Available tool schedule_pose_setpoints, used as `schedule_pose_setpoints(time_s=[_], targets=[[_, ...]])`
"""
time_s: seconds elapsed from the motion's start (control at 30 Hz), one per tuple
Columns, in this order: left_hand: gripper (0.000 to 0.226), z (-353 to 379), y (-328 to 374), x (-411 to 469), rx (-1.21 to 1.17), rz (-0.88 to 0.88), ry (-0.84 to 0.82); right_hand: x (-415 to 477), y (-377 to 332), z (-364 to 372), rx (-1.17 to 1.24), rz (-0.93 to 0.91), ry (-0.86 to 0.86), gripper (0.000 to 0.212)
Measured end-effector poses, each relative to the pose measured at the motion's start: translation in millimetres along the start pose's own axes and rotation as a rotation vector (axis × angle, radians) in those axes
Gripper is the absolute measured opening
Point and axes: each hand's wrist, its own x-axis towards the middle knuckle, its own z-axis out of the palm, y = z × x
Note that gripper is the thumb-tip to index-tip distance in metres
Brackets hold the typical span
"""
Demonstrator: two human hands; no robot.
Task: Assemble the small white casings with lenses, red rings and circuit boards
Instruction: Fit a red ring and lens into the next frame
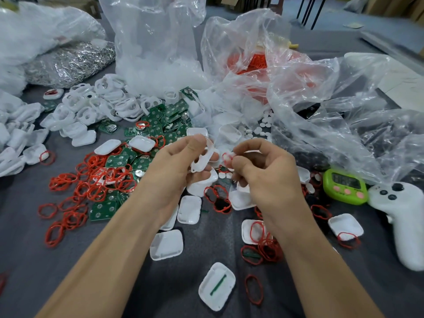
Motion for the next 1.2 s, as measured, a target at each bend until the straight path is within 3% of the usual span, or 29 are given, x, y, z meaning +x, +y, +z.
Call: schedule_pose_setpoints(time_s=[0.1,0.33,0.47,0.7,1.2], targets=[[0.022,1.2,-6.4,-1.7,0.232,0.100,0.005,-0.1,-3.1,-5.4,0.166,0.029,-0.035,0.027],[0.046,6.0,-18.5,0.7,0.469,0.243,0.109,2.4,-1.8,-5.3,0.274,0.086,-0.106,0.035],[0.051,10.3,-23.5,2.8,0.492,0.227,0.039,2.3,3.3,-0.5,0.039,-0.042,-0.023,0.033],[0.034,12.6,-24.2,-3.9,0.373,0.183,-0.074,-2.6,8.1,2.8,-0.358,-0.241,0.186,0.019],[0.038,16.1,-27.3,-5.3,0.321,0.209,-0.046,-4.8,13.6,6.1,-0.520,-0.479,0.182,0.012]])
